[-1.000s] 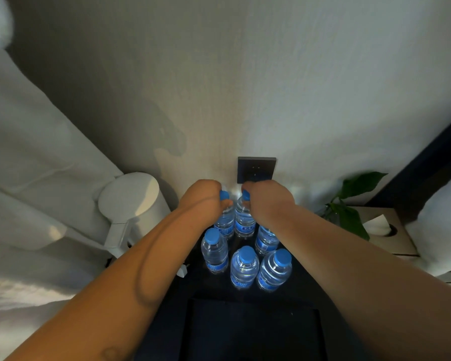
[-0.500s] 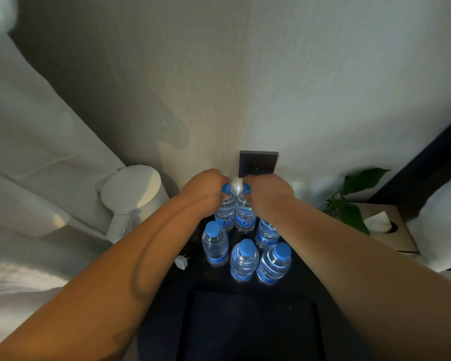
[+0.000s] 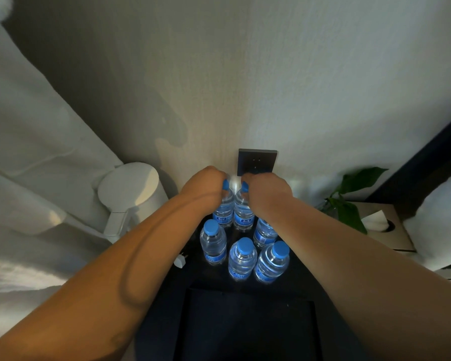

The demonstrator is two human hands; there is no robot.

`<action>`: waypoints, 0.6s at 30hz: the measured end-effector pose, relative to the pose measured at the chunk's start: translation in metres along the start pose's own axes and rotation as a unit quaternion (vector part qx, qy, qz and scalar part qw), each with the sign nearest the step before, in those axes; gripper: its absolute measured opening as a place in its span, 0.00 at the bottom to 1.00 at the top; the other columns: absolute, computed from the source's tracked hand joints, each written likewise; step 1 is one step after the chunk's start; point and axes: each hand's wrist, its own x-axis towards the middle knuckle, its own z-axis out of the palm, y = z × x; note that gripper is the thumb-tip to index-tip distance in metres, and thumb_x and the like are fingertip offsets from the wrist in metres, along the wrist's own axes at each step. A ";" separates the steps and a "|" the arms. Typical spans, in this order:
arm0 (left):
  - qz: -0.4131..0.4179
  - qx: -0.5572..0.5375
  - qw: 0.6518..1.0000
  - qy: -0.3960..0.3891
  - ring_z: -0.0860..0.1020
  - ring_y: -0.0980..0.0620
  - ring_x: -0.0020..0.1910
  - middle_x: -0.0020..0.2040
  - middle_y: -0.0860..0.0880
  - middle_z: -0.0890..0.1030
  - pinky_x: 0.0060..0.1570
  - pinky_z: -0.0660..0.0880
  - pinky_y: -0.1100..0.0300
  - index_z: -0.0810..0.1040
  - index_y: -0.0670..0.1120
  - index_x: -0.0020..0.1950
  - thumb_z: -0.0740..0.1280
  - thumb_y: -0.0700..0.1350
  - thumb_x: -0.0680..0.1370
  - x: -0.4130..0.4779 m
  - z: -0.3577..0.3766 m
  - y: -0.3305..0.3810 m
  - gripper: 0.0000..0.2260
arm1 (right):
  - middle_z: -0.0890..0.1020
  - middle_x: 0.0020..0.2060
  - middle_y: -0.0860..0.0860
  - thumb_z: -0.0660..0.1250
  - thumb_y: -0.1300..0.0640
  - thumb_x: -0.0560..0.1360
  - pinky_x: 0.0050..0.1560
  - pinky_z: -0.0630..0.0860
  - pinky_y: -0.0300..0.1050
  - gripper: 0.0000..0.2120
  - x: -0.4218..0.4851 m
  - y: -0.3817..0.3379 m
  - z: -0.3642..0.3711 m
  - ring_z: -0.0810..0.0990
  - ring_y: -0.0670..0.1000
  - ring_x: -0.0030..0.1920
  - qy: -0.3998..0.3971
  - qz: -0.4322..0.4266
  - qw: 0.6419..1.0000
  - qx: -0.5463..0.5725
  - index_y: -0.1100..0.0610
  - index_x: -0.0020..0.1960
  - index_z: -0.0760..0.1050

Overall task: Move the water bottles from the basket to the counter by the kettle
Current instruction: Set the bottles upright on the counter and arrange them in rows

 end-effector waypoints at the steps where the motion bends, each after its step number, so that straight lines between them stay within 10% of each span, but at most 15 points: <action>1: -0.006 -0.002 1.000 0.001 0.75 0.49 0.49 0.57 0.41 0.78 0.46 0.69 0.60 0.81 0.40 0.62 0.68 0.42 0.81 0.001 0.001 0.001 0.11 | 0.81 0.56 0.53 0.69 0.55 0.81 0.51 0.76 0.49 0.20 0.000 0.001 0.000 0.79 0.56 0.56 0.001 0.001 1.000 0.000 0.50 0.71 0.72; 18: -0.040 -0.028 0.999 0.005 0.78 0.46 0.52 0.56 0.41 0.79 0.47 0.70 0.58 0.81 0.38 0.59 0.68 0.40 0.81 0.001 0.005 0.000 0.09 | 0.82 0.51 0.51 0.68 0.48 0.80 0.47 0.71 0.46 0.11 0.005 -0.004 -0.002 0.80 0.54 0.50 -0.004 0.032 0.999 -0.002 0.52 0.59 0.78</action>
